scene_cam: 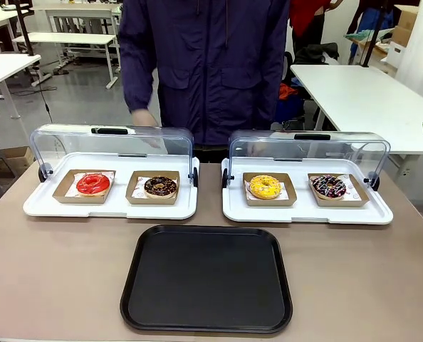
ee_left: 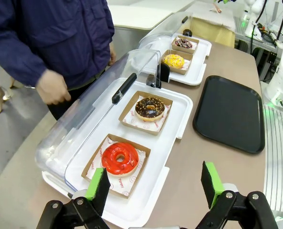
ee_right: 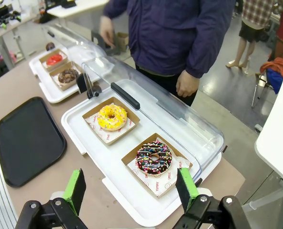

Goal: Move the first donut from the left to the tray.
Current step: Pick up the Paper togo box containing the Donut indicated by the person and place it on the Handle tray.

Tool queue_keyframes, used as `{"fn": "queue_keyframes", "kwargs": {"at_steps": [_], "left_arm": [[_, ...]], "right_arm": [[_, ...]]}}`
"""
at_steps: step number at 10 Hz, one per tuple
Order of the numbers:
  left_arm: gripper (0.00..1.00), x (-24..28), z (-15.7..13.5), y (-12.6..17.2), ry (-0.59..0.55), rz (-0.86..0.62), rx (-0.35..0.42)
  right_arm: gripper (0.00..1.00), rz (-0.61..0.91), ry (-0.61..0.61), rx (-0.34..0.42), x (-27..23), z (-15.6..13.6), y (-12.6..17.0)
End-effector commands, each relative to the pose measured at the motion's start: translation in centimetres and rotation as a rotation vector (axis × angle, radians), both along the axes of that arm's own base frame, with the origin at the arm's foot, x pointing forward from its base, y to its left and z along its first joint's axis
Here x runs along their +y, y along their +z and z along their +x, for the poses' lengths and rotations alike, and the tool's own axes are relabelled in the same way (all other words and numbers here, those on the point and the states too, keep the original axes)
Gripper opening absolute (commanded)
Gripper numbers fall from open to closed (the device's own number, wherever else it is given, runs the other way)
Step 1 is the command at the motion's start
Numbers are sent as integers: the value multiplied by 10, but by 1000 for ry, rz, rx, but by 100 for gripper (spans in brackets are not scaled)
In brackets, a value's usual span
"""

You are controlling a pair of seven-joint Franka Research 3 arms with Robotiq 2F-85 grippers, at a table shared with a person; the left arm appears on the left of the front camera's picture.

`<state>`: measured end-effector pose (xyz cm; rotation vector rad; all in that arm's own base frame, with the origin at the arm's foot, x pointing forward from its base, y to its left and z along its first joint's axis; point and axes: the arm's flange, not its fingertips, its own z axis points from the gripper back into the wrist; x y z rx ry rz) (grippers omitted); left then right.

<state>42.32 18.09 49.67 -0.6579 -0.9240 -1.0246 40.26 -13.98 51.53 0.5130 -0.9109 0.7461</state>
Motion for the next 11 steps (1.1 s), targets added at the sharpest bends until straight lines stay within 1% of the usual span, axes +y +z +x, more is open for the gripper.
{"fn": "queue_keyframes", "kwargs": {"at_steps": [1, 11], "left_arm": [[100, -1, -1, 2, -5, -2, -5], [100, -1, -1, 2, -5, -2, -5]], "right_arm": [[100, 13, 6, -23, 0, 3, 1], [100, 13, 6, -23, 0, 3, 1]]}}
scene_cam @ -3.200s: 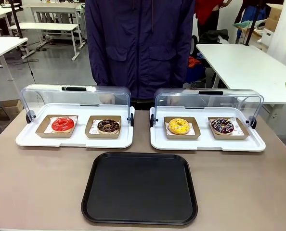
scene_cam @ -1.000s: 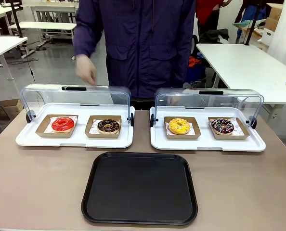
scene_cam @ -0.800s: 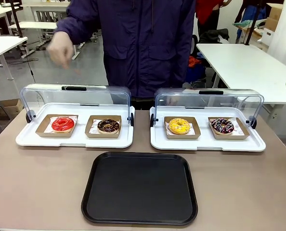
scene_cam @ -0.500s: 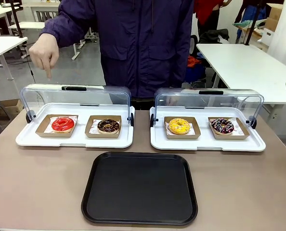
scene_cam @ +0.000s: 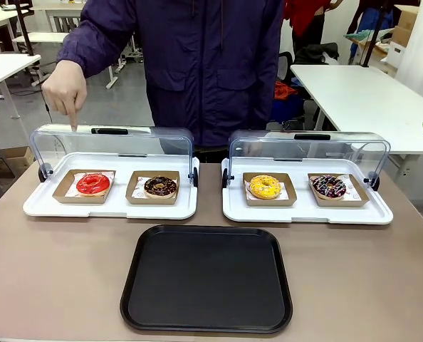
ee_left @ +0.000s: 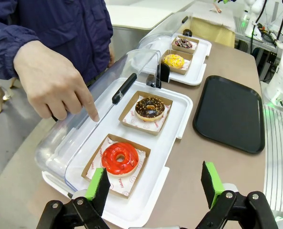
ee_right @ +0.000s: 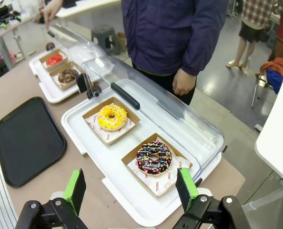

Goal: Move the first donut from the left to the tray.
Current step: Pick up the Paper togo box containing the Donut indicated by the person and place it on the Handle tray.

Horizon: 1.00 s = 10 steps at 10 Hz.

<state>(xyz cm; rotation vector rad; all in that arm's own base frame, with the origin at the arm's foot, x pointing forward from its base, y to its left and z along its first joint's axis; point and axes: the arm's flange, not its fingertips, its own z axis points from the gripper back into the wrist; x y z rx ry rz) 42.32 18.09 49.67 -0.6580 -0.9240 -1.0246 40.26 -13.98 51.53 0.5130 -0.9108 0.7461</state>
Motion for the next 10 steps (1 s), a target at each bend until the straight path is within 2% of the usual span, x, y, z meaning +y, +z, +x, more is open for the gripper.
{"fn": "queue_keyframes", "kwargs": {"at_steps": [1, 4, 5, 7, 10], "left_arm": [[100, -1, -1, 2, -5, -2, -5], [100, 0, 0, 0, 0, 0, 0], [100, -7, 9, 5, -28, 73, -12], [100, -30, 20, 9, -114, 254, 27], [100, -56, 16, 2, -202, 482, 16]], "right_arm": [[100, 14, 6, -23, 0, 3, 1], [100, 14, 6, -23, 0, 3, 1], [100, 14, 6, -23, 0, 3, 1], [100, 14, 6, -23, 0, 3, 1], [100, 14, 6, -23, 0, 3, 1]]}}
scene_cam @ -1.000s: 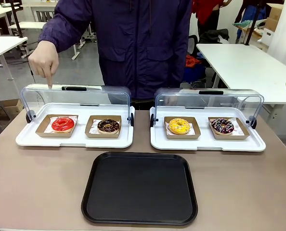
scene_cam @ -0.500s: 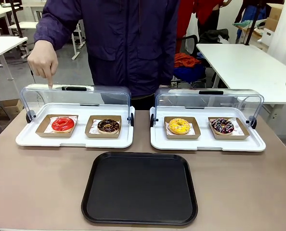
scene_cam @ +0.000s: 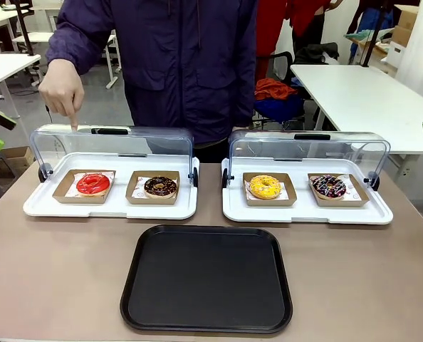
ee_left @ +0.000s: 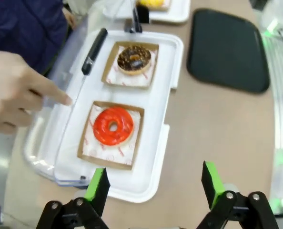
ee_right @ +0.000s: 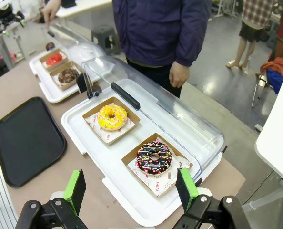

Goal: Move the first donut from the left to the tray.
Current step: Pick up the Paper togo box containing the Donut indicated by the person and place it on the Handle tray.

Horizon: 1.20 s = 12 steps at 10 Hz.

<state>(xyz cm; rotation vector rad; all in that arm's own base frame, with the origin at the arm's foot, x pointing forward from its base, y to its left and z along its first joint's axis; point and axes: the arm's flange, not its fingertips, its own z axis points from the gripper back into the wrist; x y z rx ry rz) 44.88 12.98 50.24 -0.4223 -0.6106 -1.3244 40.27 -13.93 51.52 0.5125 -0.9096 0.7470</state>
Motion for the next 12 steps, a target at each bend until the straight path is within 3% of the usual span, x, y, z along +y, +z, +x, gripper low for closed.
{"fn": "queue_keyframes", "kwargs": {"at_steps": [1, 4, 8, 9, 10, 12], "left_arm": [[100, -14, -11, -9, -48, 131, -16], [100, -44, -15, -37, -95, 221, -16], [100, -99, -16, -100, -101, 360, -72], [100, -108, -8, -106, -69, 330, -176], [100, -103, -5, -100, -74, 305, -125], [100, -101, -13, -100, -105, 329, -103]], "right_arm": [[100, 15, 5, -24, -1, 3, 1], [100, 15, 5, -24, -1, 3, 1], [100, 15, 5, -24, -1, 3, 1], [100, 15, 5, -24, -1, 3, 1], [100, 15, 5, -24, -1, 3, 1], [100, 15, 5, -24, -1, 3, 1]]}}
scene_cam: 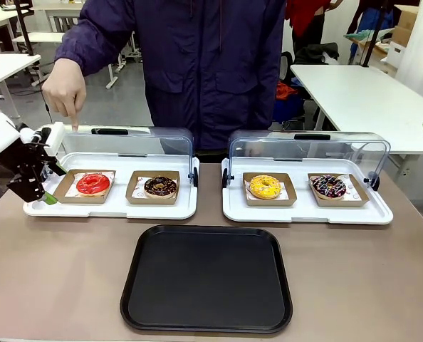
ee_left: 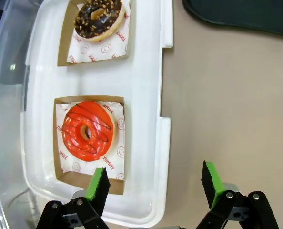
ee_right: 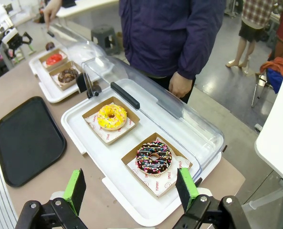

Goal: Move the first donut from the left to the tray.
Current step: Pick up the Paper togo box containing the Donut indicated by the person and place it on the Handle tray.

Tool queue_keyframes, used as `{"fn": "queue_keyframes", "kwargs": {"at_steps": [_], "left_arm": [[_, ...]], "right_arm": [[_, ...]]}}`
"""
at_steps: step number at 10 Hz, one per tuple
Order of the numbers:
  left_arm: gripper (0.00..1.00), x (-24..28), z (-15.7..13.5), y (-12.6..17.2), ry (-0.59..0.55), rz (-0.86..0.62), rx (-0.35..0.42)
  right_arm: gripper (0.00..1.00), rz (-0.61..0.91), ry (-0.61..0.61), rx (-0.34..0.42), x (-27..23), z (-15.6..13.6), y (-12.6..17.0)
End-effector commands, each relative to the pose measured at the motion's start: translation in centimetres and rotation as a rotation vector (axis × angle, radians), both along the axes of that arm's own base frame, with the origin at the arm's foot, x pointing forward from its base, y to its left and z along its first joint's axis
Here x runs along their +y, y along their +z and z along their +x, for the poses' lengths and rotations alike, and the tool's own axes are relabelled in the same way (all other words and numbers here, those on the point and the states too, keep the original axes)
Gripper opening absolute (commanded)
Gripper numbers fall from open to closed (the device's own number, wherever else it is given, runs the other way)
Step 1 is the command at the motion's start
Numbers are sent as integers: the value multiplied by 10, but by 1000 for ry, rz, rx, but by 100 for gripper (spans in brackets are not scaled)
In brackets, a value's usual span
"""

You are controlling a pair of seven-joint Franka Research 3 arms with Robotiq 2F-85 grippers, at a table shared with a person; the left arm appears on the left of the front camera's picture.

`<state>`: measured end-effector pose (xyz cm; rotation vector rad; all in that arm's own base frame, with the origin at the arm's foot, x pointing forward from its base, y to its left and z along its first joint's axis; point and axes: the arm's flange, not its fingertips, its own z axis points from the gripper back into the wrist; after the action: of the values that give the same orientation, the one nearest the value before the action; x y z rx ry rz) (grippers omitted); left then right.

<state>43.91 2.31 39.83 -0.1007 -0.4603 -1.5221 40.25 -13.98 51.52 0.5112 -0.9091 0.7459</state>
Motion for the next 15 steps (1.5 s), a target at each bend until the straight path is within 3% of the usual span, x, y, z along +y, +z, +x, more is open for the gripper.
{"fn": "queue_keyframes", "kwargs": {"at_steps": [1, 3, 6, 11, 15], "left_arm": [[100, -2, 1, 0, -1, 2, -4], [100, -24, 16, -13, -48, 110, -10], [100, -26, 43, -30, -5, 229, -26], [100, -2, 57, -45, 5, 288, 11], [100, 1, 68, -56, -9, 302, -16]], "right_arm": [[100, 15, 7, -24, 0, 3, 1], [100, 15, 7, -24, 0, 3, 1], [100, 15, 7, -24, 0, 3, 1], [100, 15, 7, -24, 0, 3, 1], [100, 15, 7, -24, 0, 3, 1]]}}
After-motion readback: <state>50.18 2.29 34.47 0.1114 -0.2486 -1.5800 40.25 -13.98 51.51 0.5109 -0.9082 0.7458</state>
